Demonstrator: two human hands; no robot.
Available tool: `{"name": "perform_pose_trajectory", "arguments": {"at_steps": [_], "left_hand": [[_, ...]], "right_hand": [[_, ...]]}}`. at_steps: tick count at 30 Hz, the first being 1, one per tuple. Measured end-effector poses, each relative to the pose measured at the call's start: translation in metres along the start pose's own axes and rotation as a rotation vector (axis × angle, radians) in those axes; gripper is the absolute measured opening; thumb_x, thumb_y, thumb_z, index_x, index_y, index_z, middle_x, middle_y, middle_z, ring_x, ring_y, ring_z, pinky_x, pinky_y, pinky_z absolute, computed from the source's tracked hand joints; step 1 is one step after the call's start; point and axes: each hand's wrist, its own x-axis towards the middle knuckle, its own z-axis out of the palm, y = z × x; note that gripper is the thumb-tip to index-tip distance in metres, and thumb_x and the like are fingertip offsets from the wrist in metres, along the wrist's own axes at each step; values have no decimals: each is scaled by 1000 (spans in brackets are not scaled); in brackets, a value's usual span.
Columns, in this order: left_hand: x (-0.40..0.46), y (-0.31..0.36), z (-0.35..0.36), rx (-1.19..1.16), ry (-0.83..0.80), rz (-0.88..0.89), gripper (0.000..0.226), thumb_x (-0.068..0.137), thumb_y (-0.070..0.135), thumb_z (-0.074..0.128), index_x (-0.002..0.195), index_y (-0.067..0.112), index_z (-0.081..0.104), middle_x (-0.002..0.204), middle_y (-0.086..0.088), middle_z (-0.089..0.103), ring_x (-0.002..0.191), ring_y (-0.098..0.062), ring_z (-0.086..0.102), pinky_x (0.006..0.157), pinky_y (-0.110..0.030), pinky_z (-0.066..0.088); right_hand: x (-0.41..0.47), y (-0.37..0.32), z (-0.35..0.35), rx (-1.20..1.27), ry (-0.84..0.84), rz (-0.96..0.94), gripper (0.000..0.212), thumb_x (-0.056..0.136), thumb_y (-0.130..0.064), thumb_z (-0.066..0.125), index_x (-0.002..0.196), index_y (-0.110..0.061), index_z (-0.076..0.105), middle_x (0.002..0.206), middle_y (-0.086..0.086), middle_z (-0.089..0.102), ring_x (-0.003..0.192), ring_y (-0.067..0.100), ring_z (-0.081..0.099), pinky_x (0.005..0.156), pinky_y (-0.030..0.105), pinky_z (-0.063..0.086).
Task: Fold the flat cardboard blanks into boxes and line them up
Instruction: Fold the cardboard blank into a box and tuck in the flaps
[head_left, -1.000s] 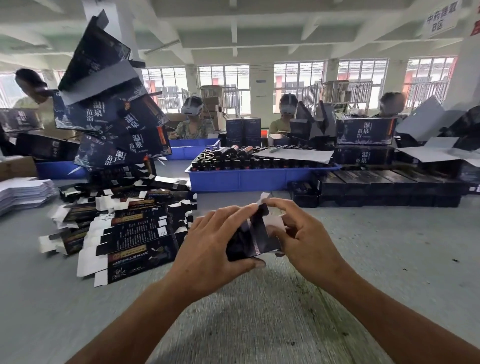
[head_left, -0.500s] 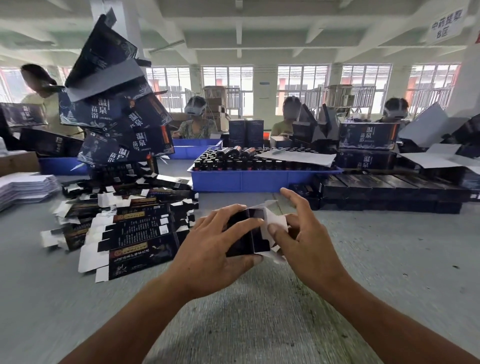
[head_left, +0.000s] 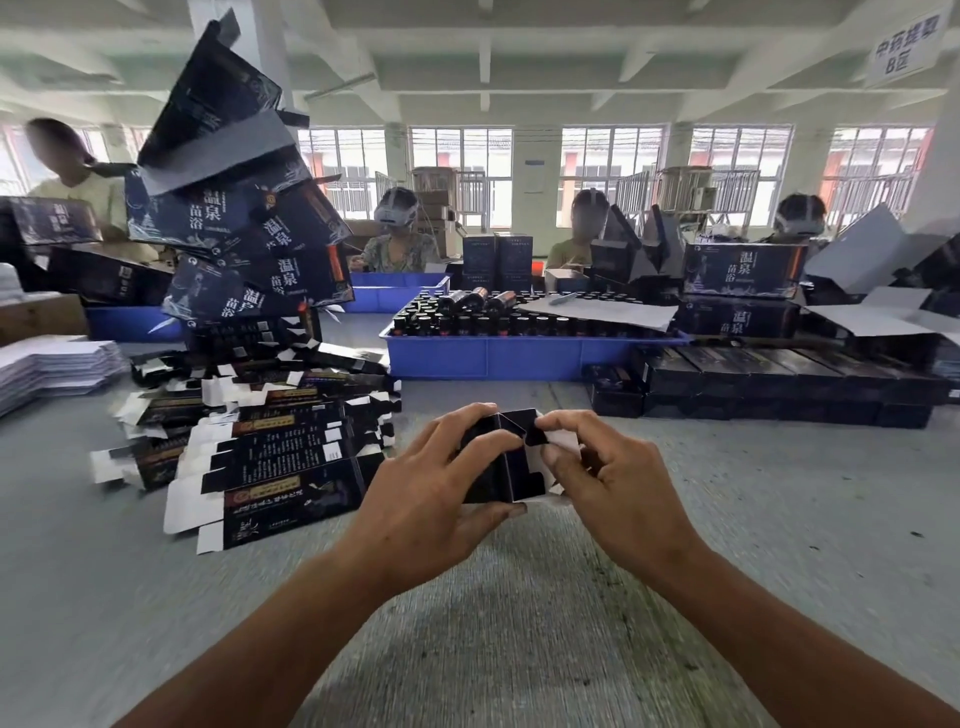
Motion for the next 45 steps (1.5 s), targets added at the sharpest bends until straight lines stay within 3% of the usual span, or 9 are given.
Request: {"name": "perform_pose_trajectory", "arguments": {"at_steps": [8, 13, 16, 18, 22, 27, 35, 41, 45], "left_hand": [[-1, 1, -3, 17, -72, -4, 58, 89, 48, 60, 142, 38, 40, 150, -13, 43, 123, -32, 57, 73, -47, 62], [-1, -3, -4, -33, -73, -50, 52, 89, 43, 66, 139, 31, 55, 151, -9, 41, 124, -32, 56, 79, -49, 61], [-3, -7, -3, -36, -60, -46, 52, 87, 40, 67, 137, 31, 55, 150, -9, 42, 124, -32, 57, 79, -50, 61], [-2, -7, -3, -35, -63, -36, 52, 87, 44, 61, 137, 33, 52, 149, -10, 43, 123, -33, 57, 78, -50, 61], [-3, -7, -2, -37, -59, -29, 50, 89, 50, 54, 137, 35, 49, 149, -8, 43, 121, -32, 58, 77, -48, 61], [-4, -9, 0, -51, -68, -39, 58, 84, 41, 71, 137, 38, 46, 150, -6, 41, 121, -31, 59, 77, -48, 62], [-3, -5, -1, -46, -45, -5, 58, 83, 45, 68, 138, 40, 50, 148, -7, 44, 116, -31, 62, 77, -45, 62], [-3, -5, 1, -30, -55, -8, 66, 77, 39, 80, 137, 37, 54, 148, -8, 44, 116, -32, 62, 78, -45, 60], [-4, -6, 2, -62, -40, -9, 65, 79, 41, 78, 139, 38, 53, 149, -6, 43, 117, -28, 61, 81, -44, 59]], "right_hand": [[0, -5, -3, -33, -75, 9, 32, 100, -19, 60, 131, -25, 65, 100, -17, 68, 79, -15, 61, 70, 4, 45], [1, -5, -7, -29, -235, 57, 73, 81, -65, 66, 146, -37, 48, 131, -17, 59, 106, -4, 63, 87, 16, 52], [2, -3, -7, -39, -335, 45, 88, 76, -48, 79, 152, -38, 37, 142, -18, 52, 110, -7, 59, 86, 10, 50], [2, -1, -7, -15, -334, 45, 88, 77, -31, 81, 153, -37, 37, 140, -16, 55, 104, -10, 60, 79, 3, 48], [4, -2, -11, 48, -358, 82, 91, 73, -31, 83, 152, -39, 38, 123, -21, 60, 99, -5, 64, 80, 8, 52], [4, -1, -12, 43, -356, 69, 83, 76, -13, 75, 150, -35, 43, 111, -28, 60, 97, -7, 64, 76, 7, 50], [3, 0, -8, -9, -192, 55, 54, 90, -30, 73, 140, -34, 55, 105, -18, 67, 85, -8, 65, 82, 10, 51], [3, 2, -4, -63, -160, 33, 52, 88, -34, 74, 137, -35, 58, 103, -22, 65, 81, -12, 61, 77, 5, 47], [3, 1, -6, -57, -166, 42, 53, 88, -35, 75, 137, -36, 57, 97, -24, 63, 82, -8, 63, 84, 17, 54]]}}
